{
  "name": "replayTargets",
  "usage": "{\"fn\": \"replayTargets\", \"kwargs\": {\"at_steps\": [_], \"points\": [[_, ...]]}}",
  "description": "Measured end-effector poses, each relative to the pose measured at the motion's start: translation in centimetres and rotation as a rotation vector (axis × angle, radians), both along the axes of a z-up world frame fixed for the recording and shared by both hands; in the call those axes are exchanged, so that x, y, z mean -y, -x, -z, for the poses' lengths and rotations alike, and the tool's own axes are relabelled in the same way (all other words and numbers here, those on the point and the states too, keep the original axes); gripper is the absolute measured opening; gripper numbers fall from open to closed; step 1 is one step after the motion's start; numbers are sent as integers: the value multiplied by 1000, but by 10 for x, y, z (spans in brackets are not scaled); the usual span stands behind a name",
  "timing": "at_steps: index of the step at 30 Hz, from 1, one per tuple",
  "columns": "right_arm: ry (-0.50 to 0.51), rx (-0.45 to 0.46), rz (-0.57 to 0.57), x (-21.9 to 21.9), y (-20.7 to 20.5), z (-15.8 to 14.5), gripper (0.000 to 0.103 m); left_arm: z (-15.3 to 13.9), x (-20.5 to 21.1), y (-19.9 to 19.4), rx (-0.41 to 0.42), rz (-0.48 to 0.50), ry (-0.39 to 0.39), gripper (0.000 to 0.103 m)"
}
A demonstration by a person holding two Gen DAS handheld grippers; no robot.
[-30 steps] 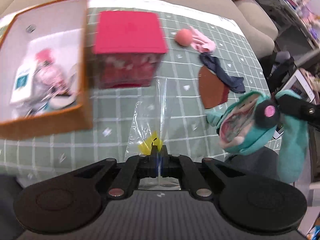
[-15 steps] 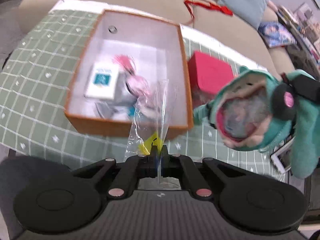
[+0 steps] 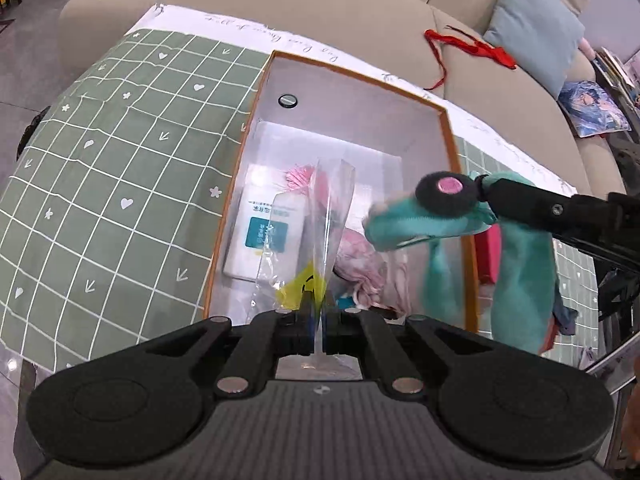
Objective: Organize soft objects
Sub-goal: 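Carry the doll and clear bag over the white box while lowering both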
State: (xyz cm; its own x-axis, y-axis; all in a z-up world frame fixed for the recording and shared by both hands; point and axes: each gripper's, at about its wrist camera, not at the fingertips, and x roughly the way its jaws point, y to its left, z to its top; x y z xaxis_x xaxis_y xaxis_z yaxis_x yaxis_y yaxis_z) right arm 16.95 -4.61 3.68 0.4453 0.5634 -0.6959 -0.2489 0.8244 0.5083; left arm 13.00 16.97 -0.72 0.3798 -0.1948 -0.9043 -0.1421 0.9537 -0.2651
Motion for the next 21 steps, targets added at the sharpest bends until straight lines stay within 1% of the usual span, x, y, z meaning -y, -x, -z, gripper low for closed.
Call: {"fn": "replayTargets", "kwargs": {"at_steps": [2,3,4,6,7,8,11,12,15,17,18,19,20,21], "points": [[30,4,-2,-4,-5,9,2,9,-2,-4,-20,-3,3,2],[58,-5,1,-8,-11,16,1,14,0,-5,-14,7,2,2],[77,-16,8,-10,-14,23,1,16,3,-6,-2,27,-18,2],[111,-31,2,-16,-19,38,1,21,14,-8,20,66,-125,2],[138,-39,-4,-21,-22,46,1,24,17,-9,26,79,-157,2],[168,-42,-9,-26,-24,52,1,27,20,-9,26,88,-166,2],[251,-47,-18,-39,-27,67,2,40,20,-12,-8,96,-142,2],[290,-60,-29,-44,-29,74,2,45,20,-12,-18,103,-146,2],[397,-141,-38,-52,-26,96,2,55,20,-13,-34,117,-155,2],[408,-180,-48,-52,-23,107,5,60,19,-12,-43,126,-136,2],[417,-189,-49,-52,-21,113,3,61,20,-11,-47,135,-138,6],[437,-189,-49,-52,-21,117,5,60,20,-12,-44,139,-152,8],[460,-175,-48,-53,-20,120,8,60,21,-10,-37,142,-165,9],[459,-164,-51,-53,-19,121,15,59,21,-8,-29,147,-173,9]]}}
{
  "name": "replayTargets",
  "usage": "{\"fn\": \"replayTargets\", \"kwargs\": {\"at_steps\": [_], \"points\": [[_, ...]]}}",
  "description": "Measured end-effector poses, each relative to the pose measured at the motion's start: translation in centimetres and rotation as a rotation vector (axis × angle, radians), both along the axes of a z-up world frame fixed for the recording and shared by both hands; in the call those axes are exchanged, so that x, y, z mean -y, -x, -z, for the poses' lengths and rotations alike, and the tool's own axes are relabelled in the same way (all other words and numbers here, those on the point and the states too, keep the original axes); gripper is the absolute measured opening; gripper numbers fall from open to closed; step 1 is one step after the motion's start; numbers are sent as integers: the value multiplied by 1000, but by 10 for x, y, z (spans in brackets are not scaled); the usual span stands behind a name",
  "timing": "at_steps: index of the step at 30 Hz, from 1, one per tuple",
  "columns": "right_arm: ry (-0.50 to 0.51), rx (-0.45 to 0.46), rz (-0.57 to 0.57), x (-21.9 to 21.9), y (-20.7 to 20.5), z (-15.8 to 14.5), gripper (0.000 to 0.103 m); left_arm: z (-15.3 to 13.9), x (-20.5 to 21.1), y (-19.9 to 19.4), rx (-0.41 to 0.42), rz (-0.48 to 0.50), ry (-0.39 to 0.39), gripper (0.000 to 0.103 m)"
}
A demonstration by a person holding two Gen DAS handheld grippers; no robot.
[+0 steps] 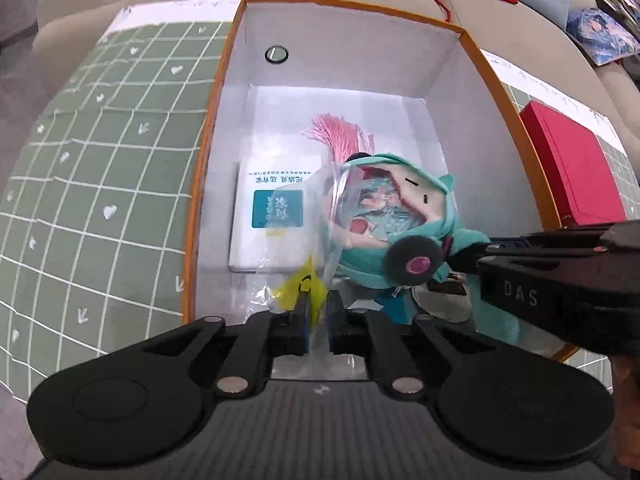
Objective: Organize soft objects
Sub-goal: 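Carry the doll and clear bag over the white box while lowering both, then open both grippers to drop the doll and bag into the box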
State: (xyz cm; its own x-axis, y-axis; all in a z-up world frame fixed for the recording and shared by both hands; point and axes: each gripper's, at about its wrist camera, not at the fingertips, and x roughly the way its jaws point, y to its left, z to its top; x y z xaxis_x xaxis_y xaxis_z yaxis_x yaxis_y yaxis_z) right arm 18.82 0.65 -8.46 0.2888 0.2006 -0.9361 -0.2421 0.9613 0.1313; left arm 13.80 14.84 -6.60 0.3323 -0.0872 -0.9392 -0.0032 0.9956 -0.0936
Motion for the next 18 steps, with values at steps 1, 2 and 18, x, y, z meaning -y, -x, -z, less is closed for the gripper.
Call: {"fn": "replayTargets", "kwargs": {"at_steps": [1,2,18], "points": [[2,8,-7,-1,2,0,19,0,-1,0,7,5,-4,9],[9,12,-12,-3,3,0,39,-1,-2,-2,15,4,-8,12],[-85,82,39,9,19,-43,66,-25,1,5,46,29,155,91]]}}
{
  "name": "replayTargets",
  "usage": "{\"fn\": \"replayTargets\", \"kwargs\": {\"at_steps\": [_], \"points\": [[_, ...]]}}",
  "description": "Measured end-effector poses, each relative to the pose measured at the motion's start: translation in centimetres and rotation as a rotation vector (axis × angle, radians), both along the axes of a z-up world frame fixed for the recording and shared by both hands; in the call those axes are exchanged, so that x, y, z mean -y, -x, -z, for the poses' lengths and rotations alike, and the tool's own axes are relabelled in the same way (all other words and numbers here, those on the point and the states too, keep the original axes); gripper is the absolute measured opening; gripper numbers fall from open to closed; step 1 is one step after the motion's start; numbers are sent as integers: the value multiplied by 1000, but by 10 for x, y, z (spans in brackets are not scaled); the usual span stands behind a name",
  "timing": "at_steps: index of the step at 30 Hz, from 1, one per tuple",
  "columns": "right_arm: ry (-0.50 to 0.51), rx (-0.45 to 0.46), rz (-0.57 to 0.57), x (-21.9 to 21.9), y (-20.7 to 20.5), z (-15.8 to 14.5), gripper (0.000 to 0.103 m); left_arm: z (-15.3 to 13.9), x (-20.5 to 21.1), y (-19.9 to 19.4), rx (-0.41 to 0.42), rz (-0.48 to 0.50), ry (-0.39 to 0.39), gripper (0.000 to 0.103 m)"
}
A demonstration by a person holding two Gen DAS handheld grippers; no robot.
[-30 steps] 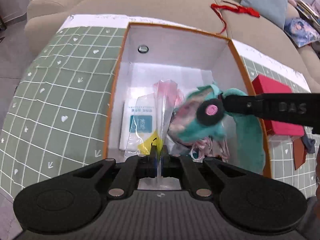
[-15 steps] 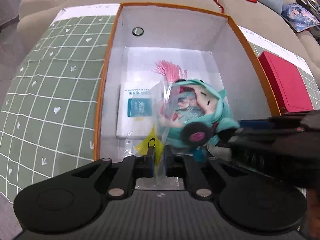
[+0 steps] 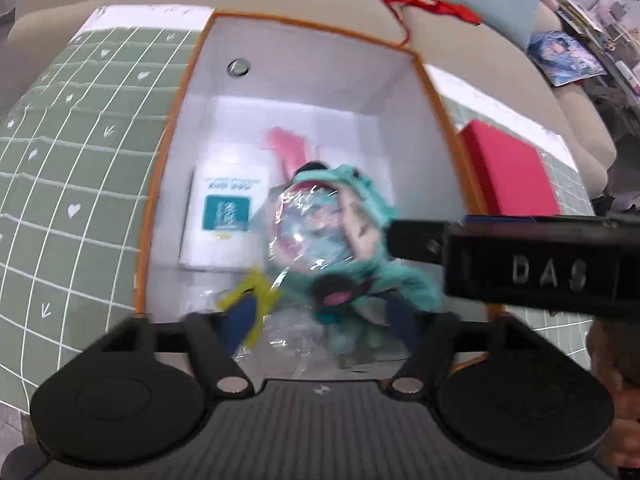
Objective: Organize soft objects
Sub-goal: 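Open both grippers to drop the doll and bag into the box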
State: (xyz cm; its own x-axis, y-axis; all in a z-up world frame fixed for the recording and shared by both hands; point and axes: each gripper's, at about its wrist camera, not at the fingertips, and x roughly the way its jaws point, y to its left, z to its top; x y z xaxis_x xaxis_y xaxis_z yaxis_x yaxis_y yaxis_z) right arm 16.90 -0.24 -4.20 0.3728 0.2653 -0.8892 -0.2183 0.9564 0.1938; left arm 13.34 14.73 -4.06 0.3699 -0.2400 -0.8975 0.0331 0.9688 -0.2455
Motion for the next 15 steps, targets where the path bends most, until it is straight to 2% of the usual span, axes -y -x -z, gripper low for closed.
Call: {"fn": "replayTargets", "kwargs": {"at_steps": [3,5,10,15], "points": [[-58,13,8,6,-2,-15,66,-14,12,3,66,17,-106,92],[-61,33,9,7,-1,-23,66,-18,14,5,69,12,-150,92],[-89,41,-7,8,2,-36,66,-19,10,3,6,-27,-135,92],[-89,36,-33,4,4,-38,66,-23,12,8,16,-48,-173,92]]}}
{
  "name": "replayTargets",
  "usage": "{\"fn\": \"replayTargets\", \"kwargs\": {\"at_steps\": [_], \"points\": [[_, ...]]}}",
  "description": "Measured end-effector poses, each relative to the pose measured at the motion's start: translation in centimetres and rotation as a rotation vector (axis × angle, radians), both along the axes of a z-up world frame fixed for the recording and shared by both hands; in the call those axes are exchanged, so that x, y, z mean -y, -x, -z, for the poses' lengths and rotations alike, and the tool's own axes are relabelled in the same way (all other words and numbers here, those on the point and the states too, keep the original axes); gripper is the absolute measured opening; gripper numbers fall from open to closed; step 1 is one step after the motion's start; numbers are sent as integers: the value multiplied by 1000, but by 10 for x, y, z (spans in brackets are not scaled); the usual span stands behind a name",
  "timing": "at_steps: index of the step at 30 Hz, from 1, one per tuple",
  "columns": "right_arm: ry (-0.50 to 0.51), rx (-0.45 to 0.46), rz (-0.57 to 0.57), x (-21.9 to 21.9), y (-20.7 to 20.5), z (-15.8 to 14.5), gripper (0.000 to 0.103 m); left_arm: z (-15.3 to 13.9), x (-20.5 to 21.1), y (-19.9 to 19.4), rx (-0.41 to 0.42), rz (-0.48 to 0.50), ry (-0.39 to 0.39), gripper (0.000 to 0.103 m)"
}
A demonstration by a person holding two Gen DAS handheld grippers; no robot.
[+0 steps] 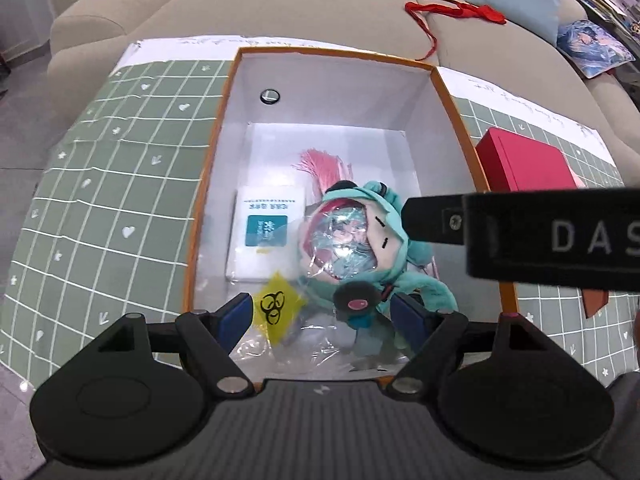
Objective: Organize soft objects
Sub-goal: 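Open both grippers to drop the doll and bag into the box, then move both grippers back over the remaining items on the mat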
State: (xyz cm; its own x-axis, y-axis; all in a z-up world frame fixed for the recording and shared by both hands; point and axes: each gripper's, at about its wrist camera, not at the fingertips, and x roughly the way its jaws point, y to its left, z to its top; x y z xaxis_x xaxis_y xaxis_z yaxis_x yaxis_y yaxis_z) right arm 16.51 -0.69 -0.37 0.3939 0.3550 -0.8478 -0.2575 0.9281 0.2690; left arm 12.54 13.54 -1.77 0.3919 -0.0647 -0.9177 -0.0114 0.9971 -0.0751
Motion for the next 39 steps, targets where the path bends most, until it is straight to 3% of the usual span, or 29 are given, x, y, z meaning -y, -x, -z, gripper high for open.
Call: {"fn": "replayTargets", "kwargs": {"at_steps": [8,11,14,22,24,27,29,32,36,39], "points": [[47,14,-15,-3,0,-8,66,-11,-3,7,-10,-67,-5,92],[47,30,-22,-2,0,-16,78,-20,-2,7,-2,-79,-18,92],[41,60,-17,4,-1,-26,79,-30,-1,4,4,-109,-21,92],[19,171,43,57,2,-64,81,-67,30,-11,79,-132,-53,92],[38,208,76,80,3,-70,85,-75,45,-15,97,-119,-48,92],[68,260,174,130,1,-70,87,-84,75,-20,121,-77,-40,92],[122,244,258,166,-5,-58,87,-87,99,-22,129,-26,-30,92],[185,177,389,233,-13,-28,87,-84,142,-22,120,106,-20,92],[177,29,555,319,-10,25,87,-69,212,-14,109,314,-55,92],[152,-44,604,357,-3,59,86,-56,255,-9,99,400,-56,92]]}}
